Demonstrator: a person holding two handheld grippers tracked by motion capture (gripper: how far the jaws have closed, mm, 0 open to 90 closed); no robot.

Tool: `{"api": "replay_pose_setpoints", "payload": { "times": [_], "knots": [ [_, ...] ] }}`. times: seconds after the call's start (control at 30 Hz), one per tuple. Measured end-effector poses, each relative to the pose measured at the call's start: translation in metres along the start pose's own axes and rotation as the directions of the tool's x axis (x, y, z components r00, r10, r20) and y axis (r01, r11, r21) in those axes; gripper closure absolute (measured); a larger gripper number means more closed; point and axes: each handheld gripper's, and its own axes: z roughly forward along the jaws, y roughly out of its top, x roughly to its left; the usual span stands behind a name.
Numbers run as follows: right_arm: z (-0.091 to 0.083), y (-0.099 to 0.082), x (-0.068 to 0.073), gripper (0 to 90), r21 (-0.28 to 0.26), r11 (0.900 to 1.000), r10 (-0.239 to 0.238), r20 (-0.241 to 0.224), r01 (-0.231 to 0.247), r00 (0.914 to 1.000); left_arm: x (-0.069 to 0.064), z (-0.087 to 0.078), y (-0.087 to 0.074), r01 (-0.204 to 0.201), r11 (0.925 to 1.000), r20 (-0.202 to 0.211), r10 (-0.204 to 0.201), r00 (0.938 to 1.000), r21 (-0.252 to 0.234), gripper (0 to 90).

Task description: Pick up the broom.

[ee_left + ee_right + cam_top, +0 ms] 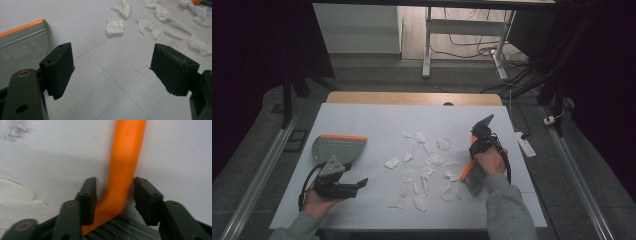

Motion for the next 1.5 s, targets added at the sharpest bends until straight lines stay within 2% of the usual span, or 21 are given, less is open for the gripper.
{"api": "replay_pose_setpoints", "payload": {
  "times": [0.07,0.1,0.17,0.3,0.4,0.5,0.63,0.77,0.8,0.83,0.93,0.97,1.0,1.07,1.13,1.2,1.27,1.33,1.4,1.43,1.5],
  "knots": [
    [0.0,0.001,0.0,60.7,0.008,0.9999,0.011,0.0,-0.011,0.9999,0.0,0.0,0.0,0.0,1.0,0.0,0.0,1.0,-0.001,19.4],
    [0.0,0.002,-0.001,65.6,0.016,0.9995,0.029,0.0,-0.029,0.9996,0.0,-0.001,0.0,0.0,1.0,0.0,0.0,1.0,-0.001,19.5],
    [0.0,0.003,-0.002,69.0,0.02,0.9987,0.046,-0.001,-0.046,0.9989,0.0,-0.001,0.0,0.001,1.0,0.0,-0.001,1.0,-0.003,19.6],
    [0.0,0.003,-0.002,70.2,0.02,0.9986,0.049,0.0,-0.049,0.9988,0.0,0.0,0.0,0.001,1.0,0.001,-0.001,1.0,0.002,19.7],
    [0.0,0.003,-0.006,70.6,0.02,0.9976,0.067,-0.03,-0.067,0.9973,0.0,-0.001,0.0,-0.001,1.0,-0.001,0.001,1.0,0.003,19.7],
    [-0.001,0.003,-0.005,70.8,0.021,0.9992,0.034,-0.021,-0.034,0.9992,0.0,0.0,0.0,0.0,1.0,-0.001,0.0,1.0,0.006,19.8],
    [-0.002,0.0,-0.012,70.9,0.008,0.9999,-0.012,-0.078,0.013,0.9969,0.001,0.001,0.0,0.0,1.0,-0.004,0.0,1.0,0.01,19.9],
    [-0.008,-0.006,-0.023,70.9,-0.035,0.9988,-0.04,-0.16,0.034,0.9863,0.002,0.002,-0.001,0.001,0.9999,-0.007,-0.001,1.0,0.016,19.8],
    [-0.008,-0.006,-0.023,70.9,-0.035,0.9988,-0.04,-0.16,0.034,0.9863,0.002,0.002,-0.001,0.001,0.9999,-0.007,-0.001,1.0,0.016,19.9],
    [-0.013,-0.01,-0.03,71.0,-0.066,0.9972,-0.048,-0.202,0.035,0.9782,0.002,0.002,-0.001,0.0,0.9998,-0.009,0.0,1.0,0.019,19.8],
    [-0.022,-0.016,-0.037,70.9,-0.117,0.9923,-0.066,-0.241,0.038,0.9684,0.002,0.003,-0.001,0.0,0.9998,-0.012,0.0,0.9999,0.02,19.8],
    [-0.022,-0.016,-0.037,70.9,-0.117,0.9923,-0.066,-0.241,0.038,0.9684,0.002,0.003,-0.001,0.0,0.9998,-0.012,0.0,0.9999,0.02,19.8],
    [-0.028,-0.02,-0.041,71.0,-0.158,0.9869,-0.075,-0.275,0.032,0.9586,0.002,0.004,0.0,-0.001,0.9997,-0.016,0.001,0.9999,0.024,19.8],
    [-0.033,-0.024,-0.044,71.0,-0.2,0.9793,-0.091,-0.299,0.03,0.9499,0.001,0.005,0.0,-0.003,0.9996,-0.021,0.003,0.9998,0.028,19.9],
    [-0.038,-0.027,-0.047,71.0,-0.234,0.9721,-0.092,-0.34,0.011,0.9361,0.0,0.005,0.0,-0.008,0.9995,-0.024,0.009,0.9997,0.031,19.8],
    [-0.043,-0.031,-0.049,71.0,-0.272,0.9623,-0.113,-0.353,0.013,0.9287,-0.001,0.005,0.0,-0.012,0.9995,-0.027,0.013,0.9995,0.03,19.8],
    [-0.048,-0.035,-0.051,71.0,-0.311,0.9503,-0.124,-0.377,0.001,0.9178,-0.002,0.005,0.001,-0.011,0.9996,-0.03,0.011,0.9995,0.025,19.9],
    [-0.052,-0.039,-0.052,71.0,-0.369,0.9296,-0.143,-0.384,-0.01,0.9124,-0.002,0.004,0.001,-0.009,0.9997,-0.031,0.01,0.9995,0.022,20.1],
    [-0.053,-0.043,-0.052,71.0,-0.402,0.9156,-0.164,-0.408,-0.015,0.8983,-0.002,0.005,0.001,-0.009,0.9997,-0.032,0.009,0.9994,0.022,20.1],
    [-0.054,-0.044,-0.052,71.0,-0.416,0.9092,-0.171,-0.414,-0.018,0.8942,-0.002,0.005,0.001,-0.009,0.9997,-0.032,0.01,0.9994,0.022,20.1],
    [-0.056,-0.047,-0.05,71.0,-0.432,0.9017,-0.185,-0.432,-0.023,0.883,-0.001,0.005,0.001,-0.01,0.9997,-0.033,0.011,0.9994,0.024,20.1]
  ]
}}
